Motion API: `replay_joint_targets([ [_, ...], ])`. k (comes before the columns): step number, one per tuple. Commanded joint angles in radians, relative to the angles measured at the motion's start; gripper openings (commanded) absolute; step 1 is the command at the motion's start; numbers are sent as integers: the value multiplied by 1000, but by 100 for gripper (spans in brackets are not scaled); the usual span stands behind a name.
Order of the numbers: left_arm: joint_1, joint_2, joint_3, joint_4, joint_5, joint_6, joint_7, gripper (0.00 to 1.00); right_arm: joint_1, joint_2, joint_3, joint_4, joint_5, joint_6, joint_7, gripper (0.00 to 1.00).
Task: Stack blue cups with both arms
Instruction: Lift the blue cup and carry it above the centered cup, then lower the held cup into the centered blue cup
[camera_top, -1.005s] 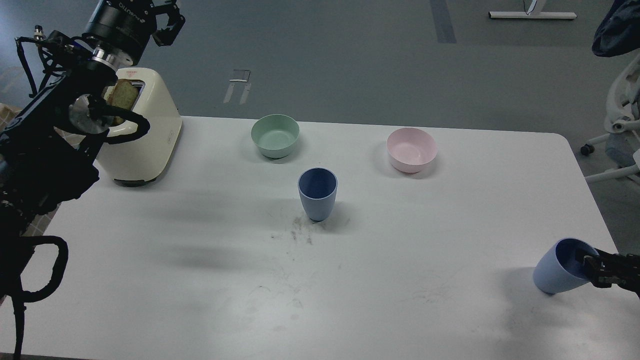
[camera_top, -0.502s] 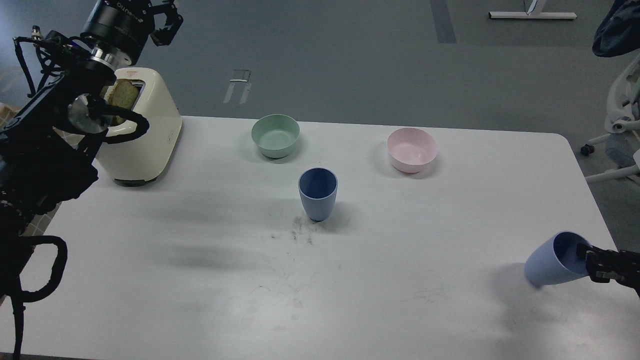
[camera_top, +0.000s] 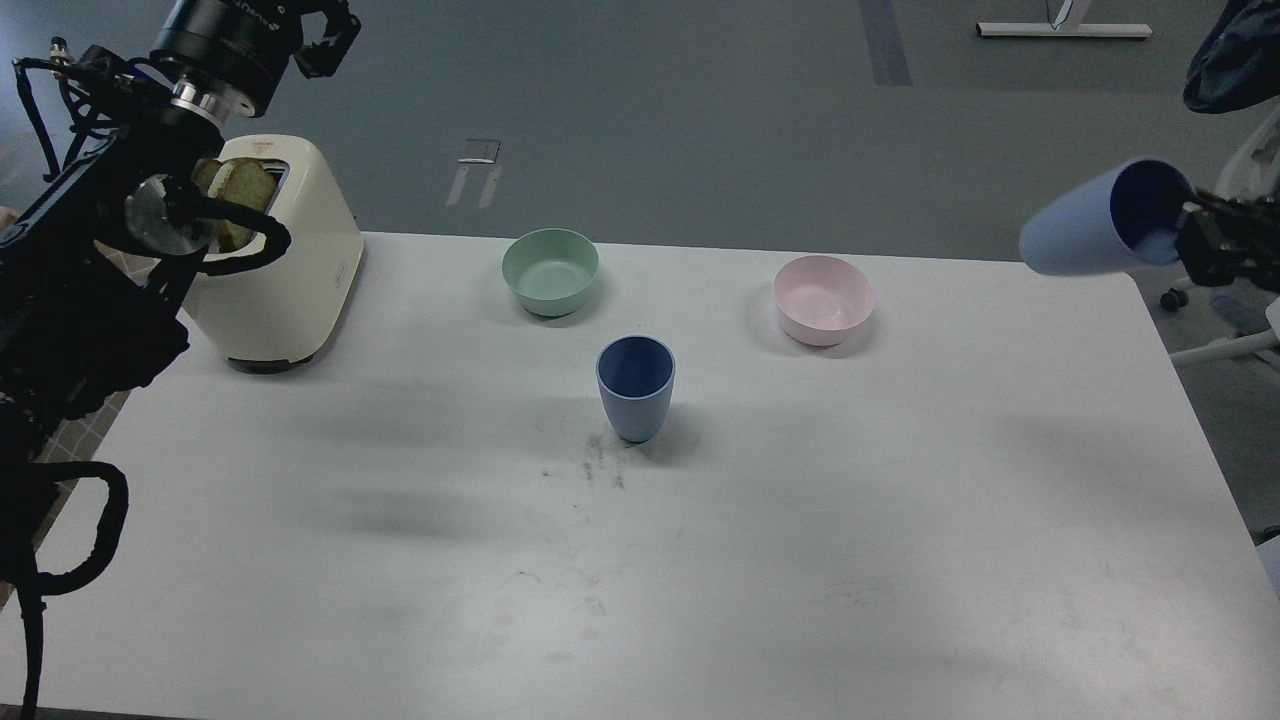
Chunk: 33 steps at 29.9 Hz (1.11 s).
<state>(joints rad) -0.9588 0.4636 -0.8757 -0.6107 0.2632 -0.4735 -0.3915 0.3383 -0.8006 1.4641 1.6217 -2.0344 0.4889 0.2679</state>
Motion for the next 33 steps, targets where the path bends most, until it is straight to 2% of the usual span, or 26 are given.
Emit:
replay_joint_targets([
  [1, -1, 3, -5, 0, -10, 0, -9, 98, 256, 87, -219, -31, -3, 0, -16, 0],
  [3, -1, 3, -9, 0, -13, 1, -9, 98, 320, 116, -290, -48, -3, 0, -26, 0],
  [9, -1, 3, -14, 0, -15, 0, -9, 98, 551, 306, -578, -169, -3, 0, -61, 0],
  [15, -3, 4, -15, 0, -16, 0, -9, 98, 605, 424, -717, -262, -4, 0, -64, 0],
  [24, -1, -5, -17, 0, -16, 0, -9, 98, 700, 508, -858, -355, -4, 0, -73, 0],
  [33, -1, -6, -17, 0, -16, -2, -9, 98, 688, 509, -942, -359, -4, 0, -75, 0],
])
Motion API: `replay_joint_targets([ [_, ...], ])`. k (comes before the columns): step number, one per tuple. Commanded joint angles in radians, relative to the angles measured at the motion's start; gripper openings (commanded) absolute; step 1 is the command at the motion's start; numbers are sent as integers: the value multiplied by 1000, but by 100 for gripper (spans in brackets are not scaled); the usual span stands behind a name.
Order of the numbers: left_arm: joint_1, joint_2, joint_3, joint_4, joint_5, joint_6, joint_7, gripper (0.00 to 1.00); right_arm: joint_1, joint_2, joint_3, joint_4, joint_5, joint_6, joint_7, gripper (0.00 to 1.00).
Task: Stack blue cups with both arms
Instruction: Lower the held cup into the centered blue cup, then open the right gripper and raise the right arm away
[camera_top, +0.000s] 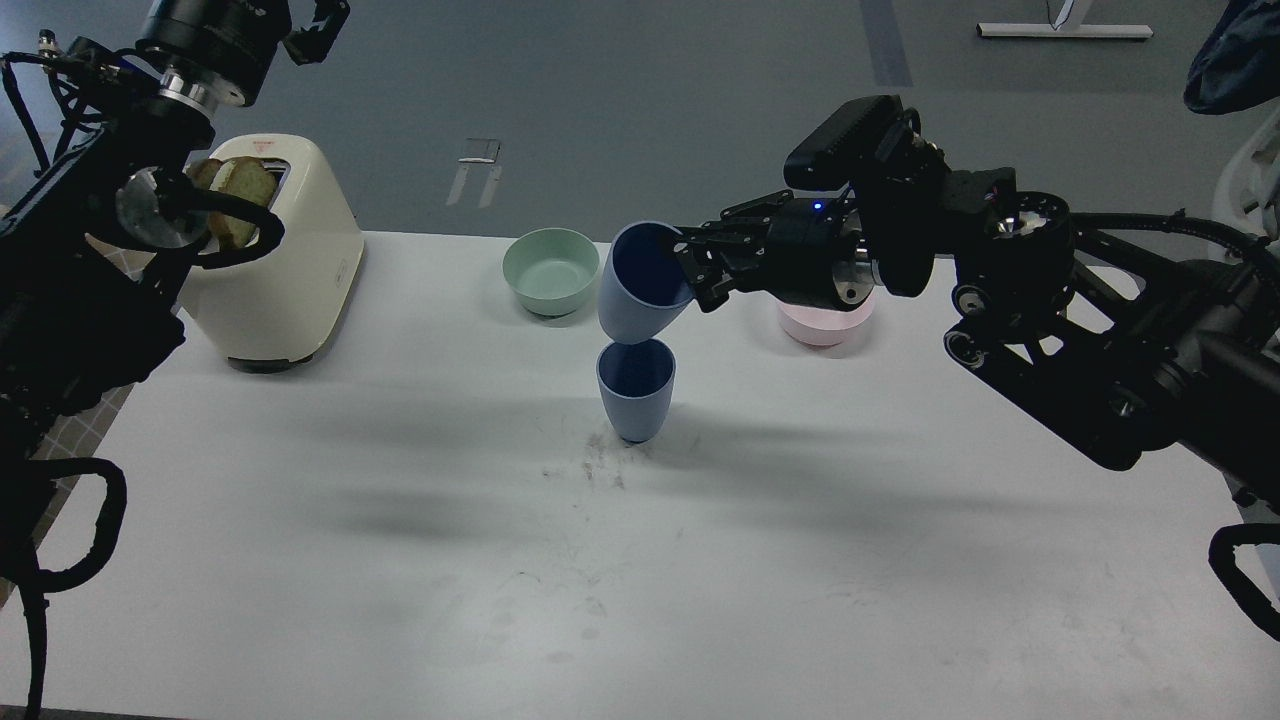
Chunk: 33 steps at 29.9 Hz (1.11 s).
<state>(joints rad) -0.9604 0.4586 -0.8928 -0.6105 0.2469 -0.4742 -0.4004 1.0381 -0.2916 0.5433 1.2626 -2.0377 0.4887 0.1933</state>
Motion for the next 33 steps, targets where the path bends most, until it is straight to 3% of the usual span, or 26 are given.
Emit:
replay_joint_targets([
  [1, 0, -3, 0, 0, 0, 0, 0, 98, -12, 0, -25, 0, -1, 0, 0, 0],
  [19, -1, -6, 0, 0, 0, 0, 0, 98, -18, 23, -62, -34, -2, 0, 0, 0],
  [33, 2, -5, 0, 0, 0, 0, 0, 98, -24, 32, -56, -51, -1, 0, 1, 33],
])
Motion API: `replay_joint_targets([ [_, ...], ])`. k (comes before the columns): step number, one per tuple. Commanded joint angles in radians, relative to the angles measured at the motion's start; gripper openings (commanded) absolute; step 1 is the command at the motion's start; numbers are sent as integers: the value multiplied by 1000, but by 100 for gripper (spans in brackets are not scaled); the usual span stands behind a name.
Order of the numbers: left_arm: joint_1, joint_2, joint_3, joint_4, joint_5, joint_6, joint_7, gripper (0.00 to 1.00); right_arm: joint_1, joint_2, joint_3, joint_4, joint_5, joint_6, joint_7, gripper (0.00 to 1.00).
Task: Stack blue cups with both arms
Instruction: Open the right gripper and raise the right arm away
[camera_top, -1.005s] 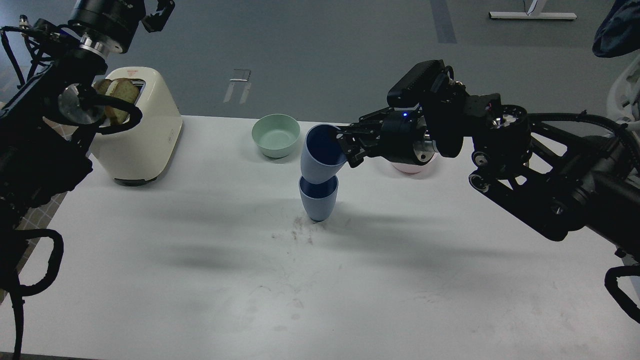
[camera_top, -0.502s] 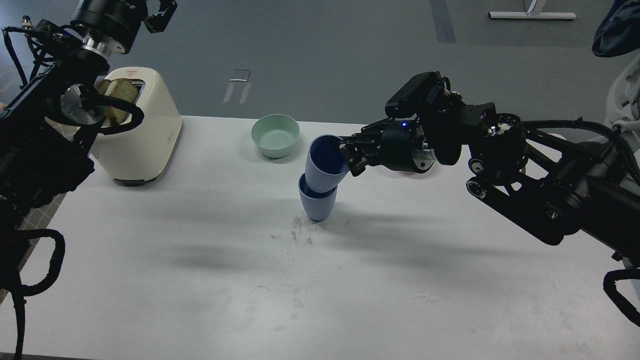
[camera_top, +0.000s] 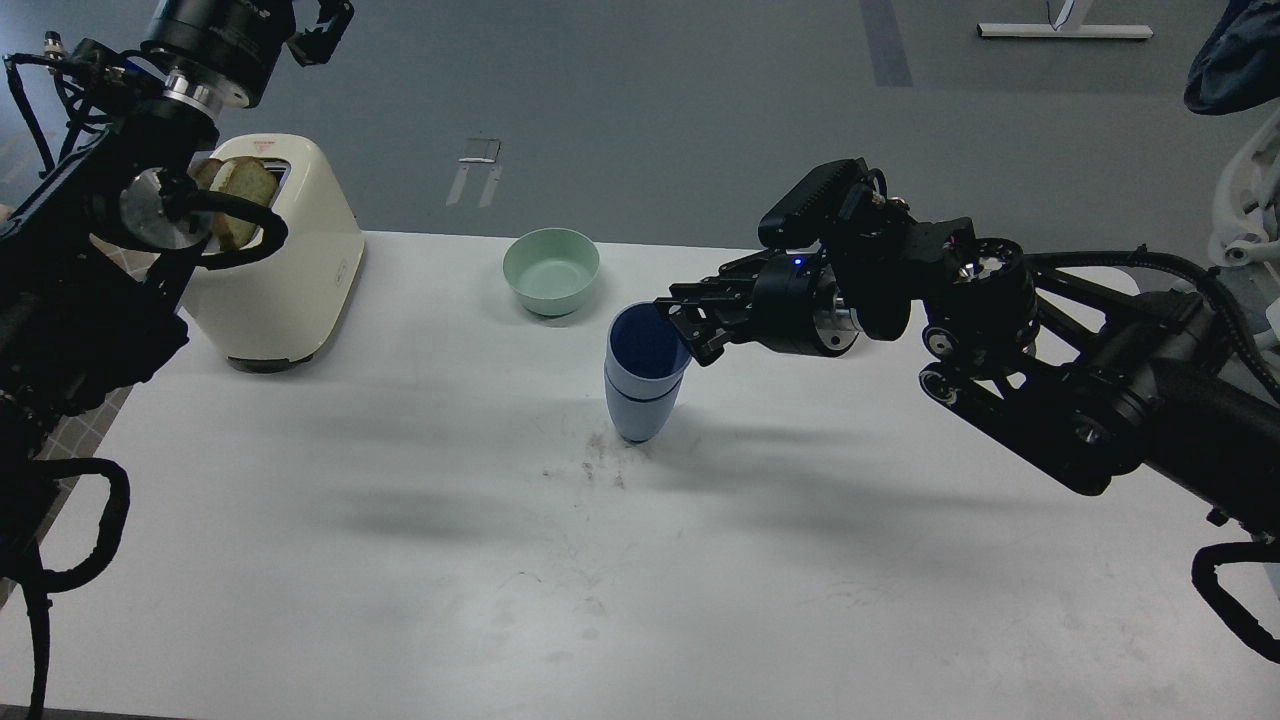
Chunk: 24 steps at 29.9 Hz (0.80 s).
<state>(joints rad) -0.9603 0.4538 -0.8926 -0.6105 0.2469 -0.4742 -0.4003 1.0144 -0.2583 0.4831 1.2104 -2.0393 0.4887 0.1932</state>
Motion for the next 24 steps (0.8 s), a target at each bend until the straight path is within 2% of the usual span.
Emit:
replay_joint_targets([
  [1, 2, 0, 0, 0, 0, 0, 0, 98, 0, -1, 9, 1, 2, 0, 2, 38],
  [3, 0, 0, 0, 0, 0, 0, 0, 98, -2, 1, 15, 0, 4, 0, 2, 45],
  [5, 2, 2, 0, 0, 0, 0, 0, 98, -10, 1, 44, 1, 13, 0, 3, 64],
  [6, 2, 5, 0, 0, 0, 0, 0, 98, -26, -1, 84, 3, 14, 0, 5, 85],
  [7, 3, 6, 0, 0, 0, -1, 0, 98, -46, -1, 145, 8, 16, 0, 5, 100],
  [15, 11, 6, 3, 0, 0, 2, -2, 98, -60, 31, 595, -3, 112, 0, 5, 100],
  [19, 11, 2, 3, 0, 2, 3, 0, 98, -54, 28, 724, -14, 201, 0, 5, 100],
  [24, 12, -3, 4, 0, 2, 0, 1, 98, -60, 21, 925, -141, 423, 0, 8, 100],
])
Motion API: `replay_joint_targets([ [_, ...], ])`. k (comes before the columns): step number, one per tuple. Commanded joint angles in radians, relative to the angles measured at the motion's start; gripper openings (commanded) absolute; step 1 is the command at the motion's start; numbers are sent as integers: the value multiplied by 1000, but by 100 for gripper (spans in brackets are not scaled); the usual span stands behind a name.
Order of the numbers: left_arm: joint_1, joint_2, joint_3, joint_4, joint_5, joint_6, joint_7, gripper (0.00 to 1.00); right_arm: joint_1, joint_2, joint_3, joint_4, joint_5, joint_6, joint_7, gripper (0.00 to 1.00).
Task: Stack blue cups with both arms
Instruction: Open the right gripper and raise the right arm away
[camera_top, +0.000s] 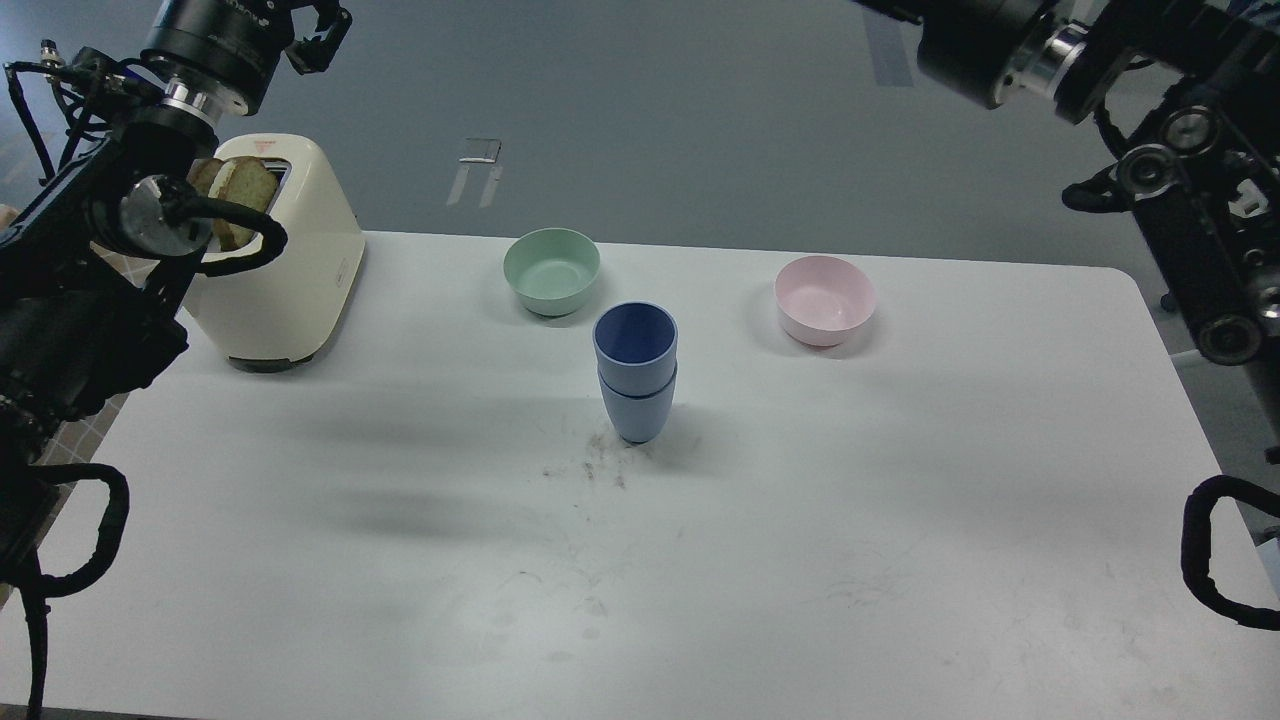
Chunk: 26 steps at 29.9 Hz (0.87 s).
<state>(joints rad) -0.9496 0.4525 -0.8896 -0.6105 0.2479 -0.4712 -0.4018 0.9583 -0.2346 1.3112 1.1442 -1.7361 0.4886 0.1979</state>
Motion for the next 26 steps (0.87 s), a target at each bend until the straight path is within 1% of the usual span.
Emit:
replay_joint_targets([
  [1, 2, -2, 1, 0, 1, -3, 3, 98, -6, -5, 115, -96, 145, 0, 3, 100],
  [3, 3, -2, 6, 0, 2, -3, 4, 98, -12, -24, 169, -184, 238, 0, 5, 100],
  [6, 3, 0, 8, 0, 2, -6, 11, 98, -35, -41, 200, -251, 326, 0, 6, 100],
  [12, 5, 21, 0, 3, -1, -18, 15, 98, -145, -46, 275, -287, 611, -41, 6, 100],
  [14, 6, 44, -2, 2, -1, -18, 21, 98, -185, -48, 289, -311, 754, -64, 6, 100],
  [16, 11, 46, -5, 2, -2, -18, 23, 98, -191, -48, 290, -334, 820, -83, 6, 100],
  [20, 11, 37, -37, 2, -22, -18, 24, 98, -217, -46, 292, -334, 866, -99, 6, 100],
  [26, 31, 18, -77, 2, -45, -18, 32, 98, -219, -46, 313, -327, 868, -104, 6, 100],
])
